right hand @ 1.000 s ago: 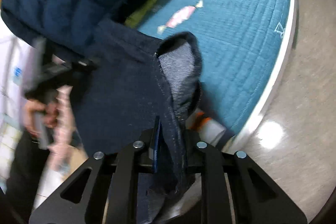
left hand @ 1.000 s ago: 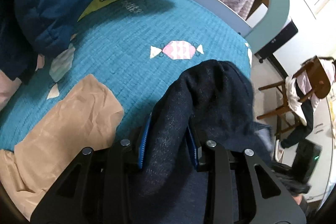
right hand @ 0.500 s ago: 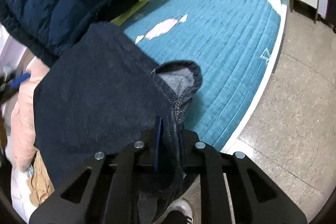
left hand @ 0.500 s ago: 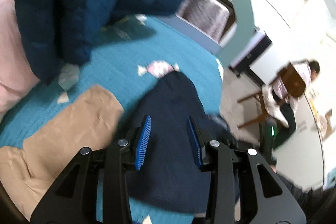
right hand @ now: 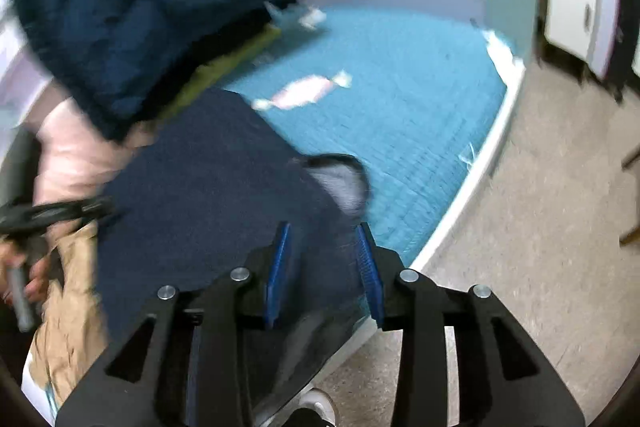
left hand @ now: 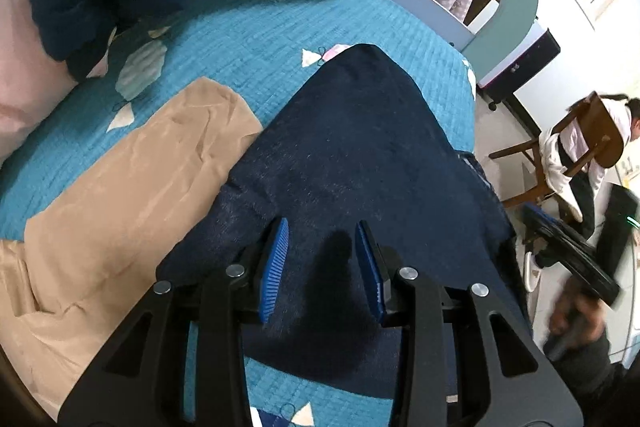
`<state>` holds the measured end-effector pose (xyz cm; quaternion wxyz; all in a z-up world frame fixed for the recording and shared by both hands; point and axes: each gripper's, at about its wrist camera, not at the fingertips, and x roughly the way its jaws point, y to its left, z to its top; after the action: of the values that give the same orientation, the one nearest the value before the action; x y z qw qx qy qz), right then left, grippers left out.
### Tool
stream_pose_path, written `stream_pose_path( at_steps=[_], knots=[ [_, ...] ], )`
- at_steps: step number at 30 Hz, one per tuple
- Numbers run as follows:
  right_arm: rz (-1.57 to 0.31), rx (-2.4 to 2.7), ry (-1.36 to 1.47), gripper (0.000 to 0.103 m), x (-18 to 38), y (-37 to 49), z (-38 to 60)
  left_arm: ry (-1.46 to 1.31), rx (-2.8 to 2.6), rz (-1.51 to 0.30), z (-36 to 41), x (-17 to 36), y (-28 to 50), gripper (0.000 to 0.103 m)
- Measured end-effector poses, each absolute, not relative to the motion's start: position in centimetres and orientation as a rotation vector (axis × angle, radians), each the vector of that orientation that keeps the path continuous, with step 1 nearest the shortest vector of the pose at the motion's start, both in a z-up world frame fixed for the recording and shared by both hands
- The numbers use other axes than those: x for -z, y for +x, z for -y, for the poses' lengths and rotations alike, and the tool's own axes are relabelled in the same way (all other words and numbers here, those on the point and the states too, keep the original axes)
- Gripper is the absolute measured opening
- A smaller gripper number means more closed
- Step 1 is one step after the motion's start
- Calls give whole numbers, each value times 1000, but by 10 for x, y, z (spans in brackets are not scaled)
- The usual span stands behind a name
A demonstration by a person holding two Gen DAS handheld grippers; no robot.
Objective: Fold large clothes
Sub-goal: 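Carry the folded denim jacket with both tools onto the bare teal mattress, then open both tools and release the folded denim jacket on the mattress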
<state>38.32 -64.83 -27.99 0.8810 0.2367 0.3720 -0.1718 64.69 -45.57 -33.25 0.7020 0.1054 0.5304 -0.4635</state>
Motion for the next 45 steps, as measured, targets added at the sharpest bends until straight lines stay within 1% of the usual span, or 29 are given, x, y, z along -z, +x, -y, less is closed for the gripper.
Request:
stream_pose_path(
  at_steps=[2, 4, 5, 6, 7, 8, 9, 12, 15, 16, 17, 18, 19, 20, 21, 23, 26, 27, 28, 29, 30, 31, 32, 34, 37, 42, 45],
  knots=[
    [-782, 243, 466, 33, 271, 381, 621, 236, 1028, -1175, 457, 335, 647, 36],
    [-863, 105, 485, 29, 282, 383, 589, 226, 1028, -1181, 459, 338, 650, 36],
    [-907, 66, 495, 30, 291, 383, 579, 219, 1026, -1188, 459, 340, 652, 36],
    [-959, 73, 468, 29, 306, 380, 565, 214, 1028, -1194, 460, 342, 653, 33],
    [-986, 78, 449, 27, 316, 380, 560, 208, 1026, -1203, 460, 343, 655, 26],
    [-1028, 79, 457, 26, 330, 380, 558, 209, 1014, -1218, 460, 345, 657, 11],
    [-1049, 88, 498, 25, 348, 380, 559, 202, 1002, -1226, 459, 348, 661, 5],
    [-1054, 99, 467, 24, 354, 385, 556, 116, 993, -1274, 452, 356, 671, 4],
    [-1076, 110, 455, 24, 348, 386, 556, 91, 1017, -1243, 447, 348, 666, 6],
    [-1080, 122, 444, 26, 341, 385, 554, 79, 1036, -1230, 444, 343, 663, 10],
    [-1063, 138, 429, 28, 332, 384, 551, 58, 1075, -1193, 434, 332, 656, 24],
    [-1038, 158, 399, 30, 320, 383, 545, 44, 1097, -1167, 425, 325, 650, 47],
    [-1026, 169, 382, 35, 313, 383, 541, 34, 1108, -1129, 413, 316, 642, 60],
    [-1008, 169, 371, 39, 306, 384, 534, 39, 1104, -1093, 404, 310, 635, 78],
    [-991, 166, 362, 42, 299, 386, 526, 41, 1098, -1053, 392, 303, 627, 81],
    [-967, 167, 319, 53, 288, 389, 505, 30, 1100, -1032, 367, 298, 613, 82],
    [-962, 160, 308, 58, 281, 390, 483, -18, 1063, -1052, 328, 299, 594, 87],
    [-968, 170, 304, 59, 279, 390, 474, -8, 1048, -1059, 317, 300, 586, 87],
    [-972, 179, 288, 66, 278, 389, 467, 12, 1032, -1062, 310, 300, 580, 87],
    [-975, 187, 278, 70, 278, 390, 459, 35, 1012, -1068, 300, 301, 571, 87],
    [-977, 198, 278, 73, 276, 388, 451, 39, 1013, -1091, 291, 303, 564, 87],
    [-980, 206, 286, 79, 277, 387, 447, 34, 1016, -1111, 282, 305, 558, 87],
    [-983, 215, 293, 80, 277, 385, 442, 30, 1014, -1136, 272, 308, 551, 87],
    [-993, 232, 282, 81, 276, 385, 427, 53, 978, -1119, 253, 307, 537, 89],
    [-1002, 264, 243, 90, 274, 383, 407, 68, 964, -1086, 233, 302, 523, 90],
    [-996, 319, 190, 90, 264, 373, 381, 59, 955, -1094, 214, 304, 503, 91],
    [-987, 326, 169, 90, 259, 367, 370, 109, 925, -1056, 206, 304, 490, 91]
  ],
)
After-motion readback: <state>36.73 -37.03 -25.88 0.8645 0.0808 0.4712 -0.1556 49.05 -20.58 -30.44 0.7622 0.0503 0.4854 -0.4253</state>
